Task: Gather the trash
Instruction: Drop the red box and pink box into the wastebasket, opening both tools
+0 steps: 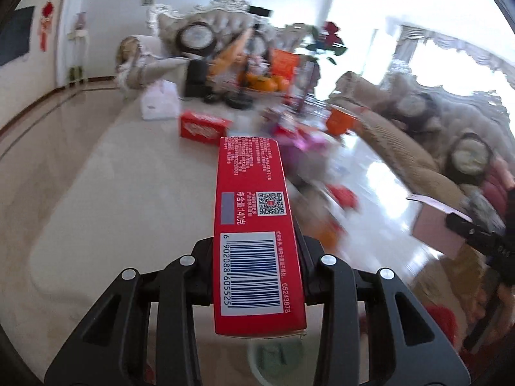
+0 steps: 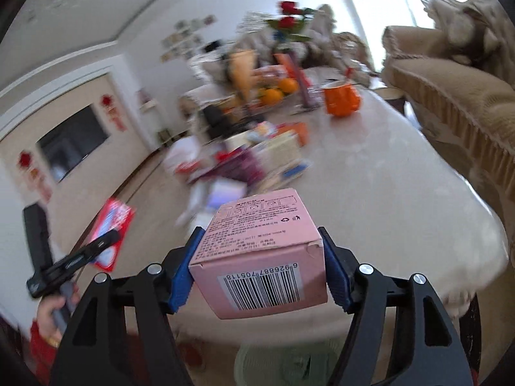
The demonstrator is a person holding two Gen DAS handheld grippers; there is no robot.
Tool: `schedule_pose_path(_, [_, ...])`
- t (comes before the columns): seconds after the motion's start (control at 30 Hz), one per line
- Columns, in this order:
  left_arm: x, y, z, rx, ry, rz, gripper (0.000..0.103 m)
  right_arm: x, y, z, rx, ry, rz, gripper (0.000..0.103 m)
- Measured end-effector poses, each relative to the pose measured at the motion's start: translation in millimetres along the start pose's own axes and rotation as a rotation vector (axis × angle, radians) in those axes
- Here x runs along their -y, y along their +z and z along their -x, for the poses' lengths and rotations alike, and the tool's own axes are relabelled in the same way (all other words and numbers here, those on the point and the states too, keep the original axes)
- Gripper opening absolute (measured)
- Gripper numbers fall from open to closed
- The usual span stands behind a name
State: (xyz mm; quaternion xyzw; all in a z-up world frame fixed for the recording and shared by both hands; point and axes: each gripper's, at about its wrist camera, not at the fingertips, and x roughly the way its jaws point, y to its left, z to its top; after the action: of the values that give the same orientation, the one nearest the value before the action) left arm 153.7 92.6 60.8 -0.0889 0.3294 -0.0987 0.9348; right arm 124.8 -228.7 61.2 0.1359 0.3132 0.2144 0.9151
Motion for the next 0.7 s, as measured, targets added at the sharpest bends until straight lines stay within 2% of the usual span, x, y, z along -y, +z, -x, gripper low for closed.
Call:
schedule_pose_path(0.1, [27, -49, 22, -0.038, -0.044, -0.056, 0.036, -15, -42, 26, -0.049, 0.052, 0.029, 0.066])
schedule_pose_path(0.2, [52, -99, 19, -0.131, -0.085, -0.110, 0.036, -15, -83, 29, -0.132, 0.065, 0.009, 0.066])
schedule_pose_path(0.27, [65, -128, 2, -0.207, -0.095, -0.153, 0.036, -9, -105, 17, -0.199, 0.035, -0.005, 0.066])
schedule_pose_path(0.3, [71, -147, -17, -0.275, -0.101, -0.159, 0.036, -6, -113, 9, -0.229, 0.025, -0.018, 0.066])
schedule_pose_path(0.4, [79, -177, -57, -0.396, -0.106, -0.180, 0.036, 8, -138, -21, -0.328, -0.014, -0.038, 0.065])
schedule_pose_path(0.5, [85, -200, -92, -0.482, -0.105, -0.221, 0.036, 23, -158, -53, -0.412, -0.046, -0.055, 0.065])
schedule_pose_path(0.6, [84, -211, -115, -0.518, -0.092, -0.237, 0.038, 34, -172, -79, -0.476, -0.075, -0.048, 0.066])
schedule_pose_path(0.63, [86, -211, -124, -0.532, -0.081, -0.237, 0.045, 34, -177, -85, -0.489, -0.076, -0.043, 0.066])
schedule_pose_path(0.67, [86, -211, -133, -0.543, -0.059, -0.234, 0.070, 38, -182, -93, -0.496, -0.079, -0.046, 0.067])
schedule_pose_path(0.7, [84, -212, -138, -0.537, -0.040, -0.227, 0.075, 40, -183, -97, -0.499, -0.090, -0.051, 0.069])
